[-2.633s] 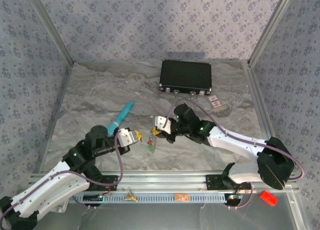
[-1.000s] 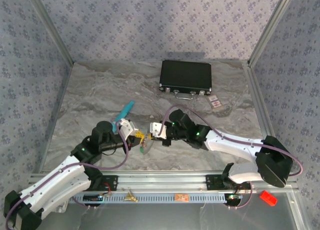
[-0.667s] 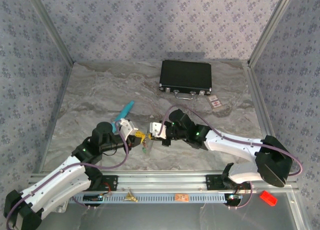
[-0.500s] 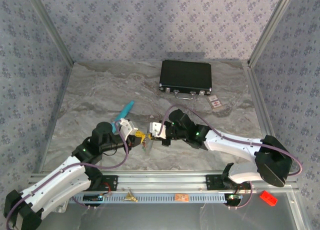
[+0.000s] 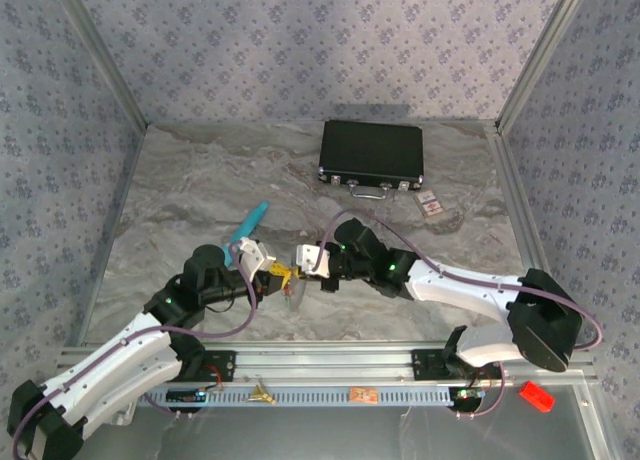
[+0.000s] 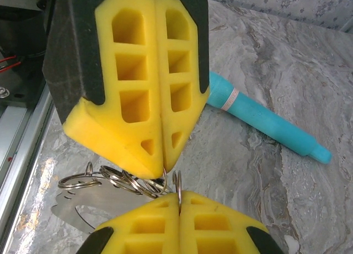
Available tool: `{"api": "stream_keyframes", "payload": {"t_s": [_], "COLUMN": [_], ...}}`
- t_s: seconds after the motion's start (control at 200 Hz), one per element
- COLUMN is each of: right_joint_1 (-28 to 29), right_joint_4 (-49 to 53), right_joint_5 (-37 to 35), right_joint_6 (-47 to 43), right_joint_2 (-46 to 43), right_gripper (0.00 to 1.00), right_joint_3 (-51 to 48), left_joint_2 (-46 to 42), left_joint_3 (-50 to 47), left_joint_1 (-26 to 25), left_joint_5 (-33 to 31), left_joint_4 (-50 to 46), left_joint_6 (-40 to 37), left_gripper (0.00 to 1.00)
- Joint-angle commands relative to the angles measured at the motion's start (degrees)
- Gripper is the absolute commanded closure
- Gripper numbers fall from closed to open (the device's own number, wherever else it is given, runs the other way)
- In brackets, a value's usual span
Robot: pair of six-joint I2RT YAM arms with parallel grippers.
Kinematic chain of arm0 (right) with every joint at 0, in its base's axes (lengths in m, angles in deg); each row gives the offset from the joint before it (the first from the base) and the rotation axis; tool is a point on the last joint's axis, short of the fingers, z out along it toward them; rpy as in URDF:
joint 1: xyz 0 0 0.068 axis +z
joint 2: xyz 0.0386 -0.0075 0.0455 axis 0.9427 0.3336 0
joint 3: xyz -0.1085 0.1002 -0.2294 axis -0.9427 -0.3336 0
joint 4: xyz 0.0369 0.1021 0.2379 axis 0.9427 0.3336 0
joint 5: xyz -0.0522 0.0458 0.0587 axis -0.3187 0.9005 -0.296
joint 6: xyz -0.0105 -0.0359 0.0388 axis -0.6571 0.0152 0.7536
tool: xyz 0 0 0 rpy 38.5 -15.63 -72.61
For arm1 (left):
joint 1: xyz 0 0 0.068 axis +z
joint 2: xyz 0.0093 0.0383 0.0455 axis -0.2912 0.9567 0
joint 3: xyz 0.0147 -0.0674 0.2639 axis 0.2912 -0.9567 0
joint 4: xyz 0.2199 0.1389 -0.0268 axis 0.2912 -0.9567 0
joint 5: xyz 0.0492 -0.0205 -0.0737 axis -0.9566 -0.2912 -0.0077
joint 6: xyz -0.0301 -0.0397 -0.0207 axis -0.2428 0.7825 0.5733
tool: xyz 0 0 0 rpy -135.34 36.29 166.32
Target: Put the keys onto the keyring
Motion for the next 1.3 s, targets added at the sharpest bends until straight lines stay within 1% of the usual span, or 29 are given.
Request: {"api": "stream_keyframes", "payload": {"t_s": [0.0, 0.245, 0.64, 1.294], "right_joint_1": [0.5, 0.5, 0.7, 0.6], "right_joint_4": [-0.3, -0.3, -0.3, -0.2], "right_joint_5": [-0.7, 1.3, 3.5, 2.6], "right_joint_6": [0.5, -0.1, -0.4, -0.1], "right_joint_2": [0.1, -0.7, -1.3, -2.7], "right_gripper": [1.0, 1.0, 1.0, 1.0], "right_joint_3": [2.1, 1.3, 0.9, -0.2], "left_joint_2": [-1.0, -1.5, -0.4, -1.2], "left_joint_3": [-0.2, -0.3, -0.1, -0.2], "left_joint_1": [0.2, 0.3, 0.4, 0.5], "left_joint_5": [1.6, -0.8, -2.8, -5.4], "left_joint_4": [2.6, 2.3, 2.2, 0.0], "left_joint_6": [0.8, 0.6, 0.5, 1.2], "left_gripper": [1.0, 1.0, 1.0, 1.0]}}
